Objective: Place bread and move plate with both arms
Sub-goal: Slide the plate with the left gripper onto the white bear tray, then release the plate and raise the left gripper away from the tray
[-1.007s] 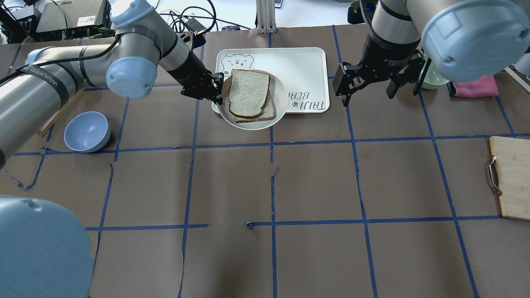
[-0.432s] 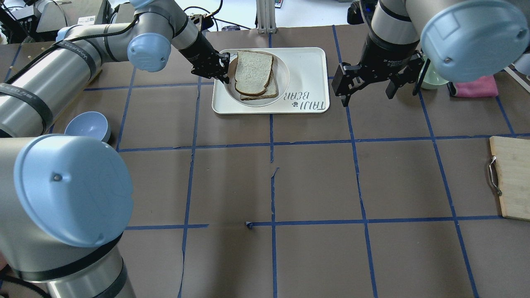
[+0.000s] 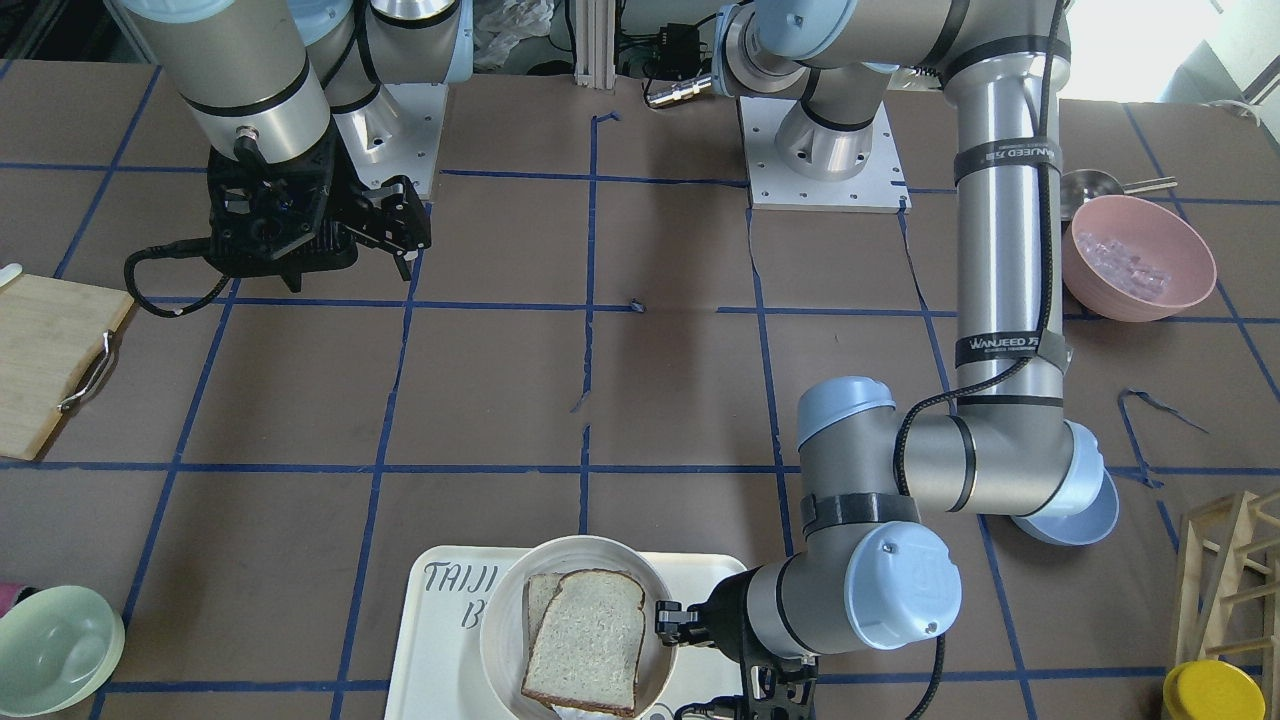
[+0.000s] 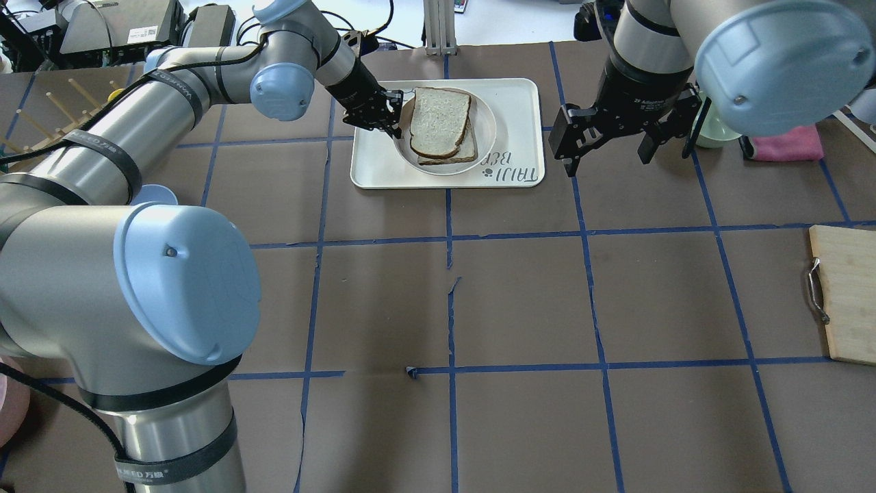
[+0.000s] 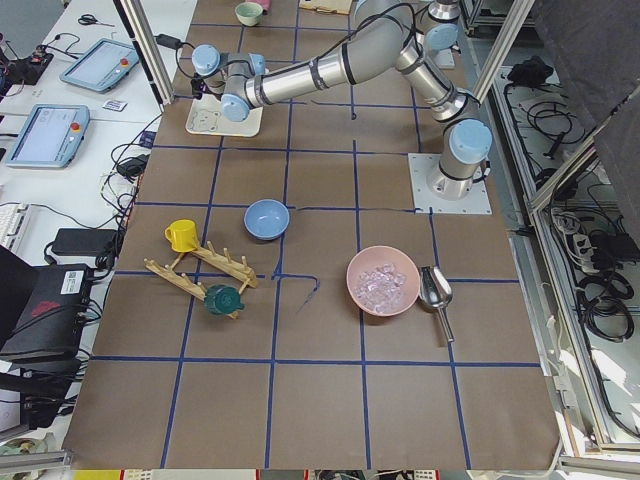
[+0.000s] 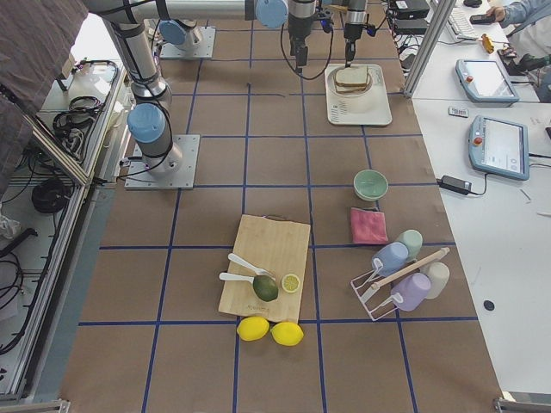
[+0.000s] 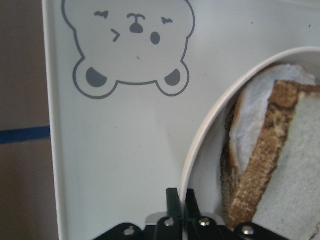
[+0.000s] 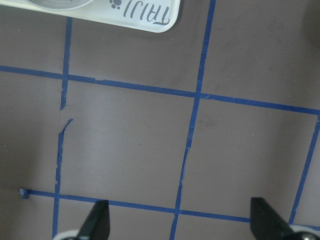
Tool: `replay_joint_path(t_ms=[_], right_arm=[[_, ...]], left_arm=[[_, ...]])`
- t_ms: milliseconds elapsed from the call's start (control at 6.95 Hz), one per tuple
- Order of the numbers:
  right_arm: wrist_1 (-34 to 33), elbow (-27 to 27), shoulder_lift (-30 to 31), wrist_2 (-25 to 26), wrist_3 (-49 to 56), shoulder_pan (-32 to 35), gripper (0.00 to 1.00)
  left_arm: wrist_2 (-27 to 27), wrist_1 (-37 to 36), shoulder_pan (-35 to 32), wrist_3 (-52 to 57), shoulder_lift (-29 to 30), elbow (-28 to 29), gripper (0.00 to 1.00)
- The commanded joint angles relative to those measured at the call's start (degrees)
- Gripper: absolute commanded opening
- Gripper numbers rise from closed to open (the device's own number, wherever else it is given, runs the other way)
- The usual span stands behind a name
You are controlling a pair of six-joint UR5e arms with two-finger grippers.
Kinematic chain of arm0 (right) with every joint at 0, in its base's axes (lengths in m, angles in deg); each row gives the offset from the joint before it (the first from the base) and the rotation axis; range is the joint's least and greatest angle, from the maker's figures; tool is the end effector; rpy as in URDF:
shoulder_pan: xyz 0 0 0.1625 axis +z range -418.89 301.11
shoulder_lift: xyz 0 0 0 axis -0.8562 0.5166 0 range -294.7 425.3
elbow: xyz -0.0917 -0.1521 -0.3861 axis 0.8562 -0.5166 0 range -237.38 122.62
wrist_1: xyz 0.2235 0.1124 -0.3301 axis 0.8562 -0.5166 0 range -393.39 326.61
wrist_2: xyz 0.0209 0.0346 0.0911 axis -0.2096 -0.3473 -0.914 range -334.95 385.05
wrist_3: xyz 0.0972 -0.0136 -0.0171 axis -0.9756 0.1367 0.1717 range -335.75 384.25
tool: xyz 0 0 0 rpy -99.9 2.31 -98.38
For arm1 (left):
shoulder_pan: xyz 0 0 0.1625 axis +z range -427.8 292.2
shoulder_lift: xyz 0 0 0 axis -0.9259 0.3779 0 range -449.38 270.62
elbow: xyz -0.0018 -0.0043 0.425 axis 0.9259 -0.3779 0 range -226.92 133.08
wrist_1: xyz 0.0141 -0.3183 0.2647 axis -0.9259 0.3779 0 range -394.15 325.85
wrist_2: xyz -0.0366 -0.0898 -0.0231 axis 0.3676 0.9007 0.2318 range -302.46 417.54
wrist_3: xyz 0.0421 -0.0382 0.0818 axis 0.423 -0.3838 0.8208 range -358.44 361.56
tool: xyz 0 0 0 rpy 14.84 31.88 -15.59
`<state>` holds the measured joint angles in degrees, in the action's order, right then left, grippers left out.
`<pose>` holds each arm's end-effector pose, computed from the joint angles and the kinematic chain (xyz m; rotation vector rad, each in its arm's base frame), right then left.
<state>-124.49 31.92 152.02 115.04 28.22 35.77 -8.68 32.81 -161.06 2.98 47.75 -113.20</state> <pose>0.1747 -0.5006 0.4670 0.2366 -3.1323 -0.0405 -0.2170 -0.7593 0.2041 -0.1095 -2.7246 -0.0177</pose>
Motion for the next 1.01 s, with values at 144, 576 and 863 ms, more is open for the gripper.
replay_joint_path(t_ms=[144, 576, 863], right_arm=[[-0.04, 0.0, -0.06, 0.01, 0.16, 0.0, 1.0], [-0.04, 0.09, -0.06, 0.01, 0.16, 0.0, 1.0], [0.05, 0.09, -0.06, 0.09, 0.51, 0.0, 1.0]], left_arm=[[-0.22, -1.48, -0.78, -0.27, 1.48, 0.36, 0.97], [-3.01, 3.75, -0.69, -0.62, -2.45, 0.53, 1.0], [-9.53, 13.31, 0.44, -0.1, -9.9, 0.1, 1.0]])
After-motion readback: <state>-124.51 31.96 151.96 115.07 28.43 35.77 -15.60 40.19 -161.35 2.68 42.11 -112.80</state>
